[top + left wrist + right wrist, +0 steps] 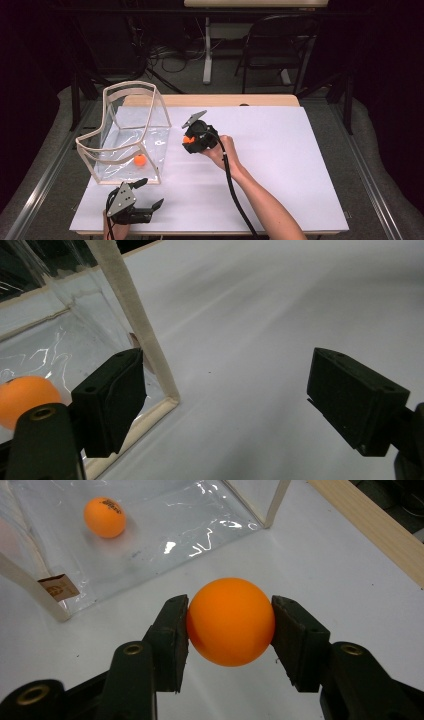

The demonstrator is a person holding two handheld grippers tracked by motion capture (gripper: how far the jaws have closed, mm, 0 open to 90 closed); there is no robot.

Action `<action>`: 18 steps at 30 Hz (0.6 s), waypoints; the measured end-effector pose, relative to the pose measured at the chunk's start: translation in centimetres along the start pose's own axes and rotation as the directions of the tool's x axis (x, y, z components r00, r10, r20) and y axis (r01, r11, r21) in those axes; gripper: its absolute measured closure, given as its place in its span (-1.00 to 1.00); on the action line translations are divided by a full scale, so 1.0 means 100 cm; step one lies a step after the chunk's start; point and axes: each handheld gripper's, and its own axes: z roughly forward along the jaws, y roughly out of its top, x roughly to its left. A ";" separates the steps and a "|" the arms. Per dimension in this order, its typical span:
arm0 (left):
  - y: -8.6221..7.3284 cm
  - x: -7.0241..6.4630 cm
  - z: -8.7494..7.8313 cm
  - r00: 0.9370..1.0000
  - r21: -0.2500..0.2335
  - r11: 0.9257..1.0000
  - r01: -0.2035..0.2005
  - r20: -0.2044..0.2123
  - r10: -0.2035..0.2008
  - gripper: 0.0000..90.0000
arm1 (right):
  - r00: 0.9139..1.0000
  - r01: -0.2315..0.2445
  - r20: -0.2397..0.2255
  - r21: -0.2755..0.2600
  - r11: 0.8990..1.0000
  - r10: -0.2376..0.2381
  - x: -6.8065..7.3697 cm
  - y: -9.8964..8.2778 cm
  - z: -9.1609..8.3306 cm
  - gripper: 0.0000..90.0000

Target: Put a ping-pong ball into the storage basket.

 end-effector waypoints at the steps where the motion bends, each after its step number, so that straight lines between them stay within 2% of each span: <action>1: 0.000 0.000 0.000 1.000 -0.001 1.000 0.003 0.000 -0.003 -0.64 | 1.000 0.001 0.001 0.001 1.000 -0.001 0.001 0.001 -0.001 0.12; 18: 0.000 0.000 0.000 1.000 -0.003 1.000 0.006 -0.002 -0.006 -0.64 | 1.000 0.026 -0.006 -0.011 1.000 -0.026 0.004 0.011 -0.012 0.12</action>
